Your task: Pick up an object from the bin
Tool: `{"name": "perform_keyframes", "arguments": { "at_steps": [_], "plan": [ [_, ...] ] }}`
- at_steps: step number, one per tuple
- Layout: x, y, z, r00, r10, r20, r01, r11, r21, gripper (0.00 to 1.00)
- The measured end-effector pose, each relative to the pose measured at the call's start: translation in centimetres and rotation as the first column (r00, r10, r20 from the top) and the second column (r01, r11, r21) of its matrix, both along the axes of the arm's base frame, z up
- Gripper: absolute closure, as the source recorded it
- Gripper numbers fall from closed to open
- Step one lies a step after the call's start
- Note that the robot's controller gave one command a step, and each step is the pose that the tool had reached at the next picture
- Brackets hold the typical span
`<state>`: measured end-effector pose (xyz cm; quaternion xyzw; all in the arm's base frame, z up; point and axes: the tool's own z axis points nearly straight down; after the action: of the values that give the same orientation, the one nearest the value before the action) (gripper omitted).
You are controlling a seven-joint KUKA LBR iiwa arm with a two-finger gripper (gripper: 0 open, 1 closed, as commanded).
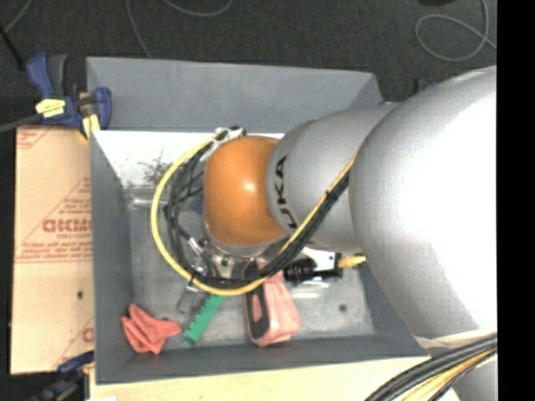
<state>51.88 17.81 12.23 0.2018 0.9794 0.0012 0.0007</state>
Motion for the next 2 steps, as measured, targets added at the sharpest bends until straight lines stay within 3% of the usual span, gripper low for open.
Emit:
{"name": "perform_keyframes", "arguments": {
  "at_steps": [1,2],
  "plan": [
    [0.0,-0.4,0.9,0.981,-0.196,0.001,0.196,0.981,0.004,0.00],
    [-0.9,-3.9,5.8,0.998,-0.061,-0.006,0.061,0.998,-0.003,0.00]
  ]
}}
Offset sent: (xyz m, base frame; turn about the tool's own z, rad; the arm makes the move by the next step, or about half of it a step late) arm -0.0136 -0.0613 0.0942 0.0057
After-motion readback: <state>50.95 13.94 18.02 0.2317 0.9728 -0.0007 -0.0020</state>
